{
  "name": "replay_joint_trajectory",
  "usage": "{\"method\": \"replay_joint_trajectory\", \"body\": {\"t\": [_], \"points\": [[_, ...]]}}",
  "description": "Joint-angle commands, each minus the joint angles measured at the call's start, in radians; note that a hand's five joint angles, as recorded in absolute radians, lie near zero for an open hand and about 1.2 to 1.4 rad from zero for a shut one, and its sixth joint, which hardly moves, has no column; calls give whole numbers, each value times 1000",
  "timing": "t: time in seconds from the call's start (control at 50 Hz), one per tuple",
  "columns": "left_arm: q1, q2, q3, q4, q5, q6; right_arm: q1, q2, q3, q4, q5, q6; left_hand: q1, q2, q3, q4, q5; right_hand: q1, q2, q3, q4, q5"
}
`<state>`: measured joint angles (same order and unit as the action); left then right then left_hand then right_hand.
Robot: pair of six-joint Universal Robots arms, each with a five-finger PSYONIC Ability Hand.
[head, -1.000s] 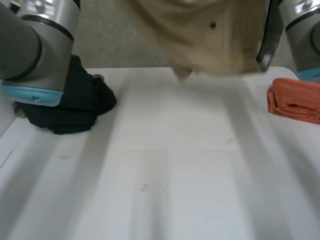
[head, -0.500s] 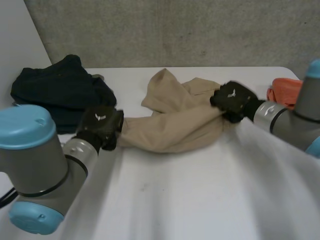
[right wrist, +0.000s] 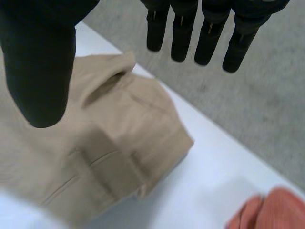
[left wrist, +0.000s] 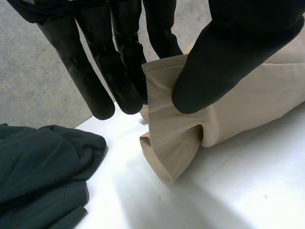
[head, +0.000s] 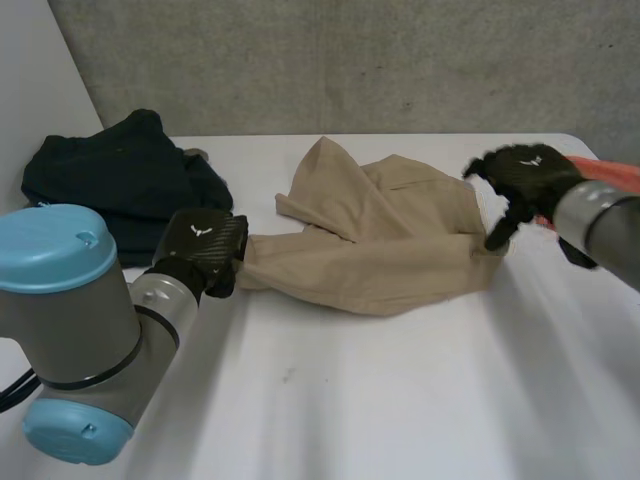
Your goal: Fold the laundry.
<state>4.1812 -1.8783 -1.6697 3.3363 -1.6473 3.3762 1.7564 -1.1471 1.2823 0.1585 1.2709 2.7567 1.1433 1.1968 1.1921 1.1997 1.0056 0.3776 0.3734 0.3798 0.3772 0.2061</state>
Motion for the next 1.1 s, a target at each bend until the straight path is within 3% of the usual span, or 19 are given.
{"method": "replay_joint_trajectory", "body": {"t": [0.02, 0.22, 0.34, 0.48, 0.96, 1.04, 1.1], "points": [[7, -13, 30, -6, 4, 0, -90, -170, 253, 171, -37, -93, 253, 199, 204, 197, 216, 292, 297, 290, 293, 289], [8, -15, 67, -34, 6, -1, -75, -105, 399, 3, -123, -155, 253, 199, 204, 197, 216, 340, 345, 338, 341, 337], [8, -15, 65, -44, 7, -1, -14, 23, 352, -184, -76, -101, 253, 199, 204, 197, 216, 179, 183, 177, 179, 176], [16, -44, 67, -44, 9, 5, 44, 139, 257, -329, 2, -107, 253, 199, 204, 197, 216, 225, 230, 223, 226, 222], [53, -193, 211, -96, 14, -11, 107, 400, -15, -399, 33, -172, 253, 199, 204, 197, 216, 413, 418, 411, 414, 410], [54, -196, 214, -104, 15, -18, 106, 431, -44, -409, 39, -181, 253, 199, 204, 197, 216, 507, 512, 505, 508, 504], [56, -194, 215, -104, 15, -23, 103, 449, -63, -418, 41, -192, 253, 199, 204, 197, 216, 715, 719, 713, 716, 712]]}}
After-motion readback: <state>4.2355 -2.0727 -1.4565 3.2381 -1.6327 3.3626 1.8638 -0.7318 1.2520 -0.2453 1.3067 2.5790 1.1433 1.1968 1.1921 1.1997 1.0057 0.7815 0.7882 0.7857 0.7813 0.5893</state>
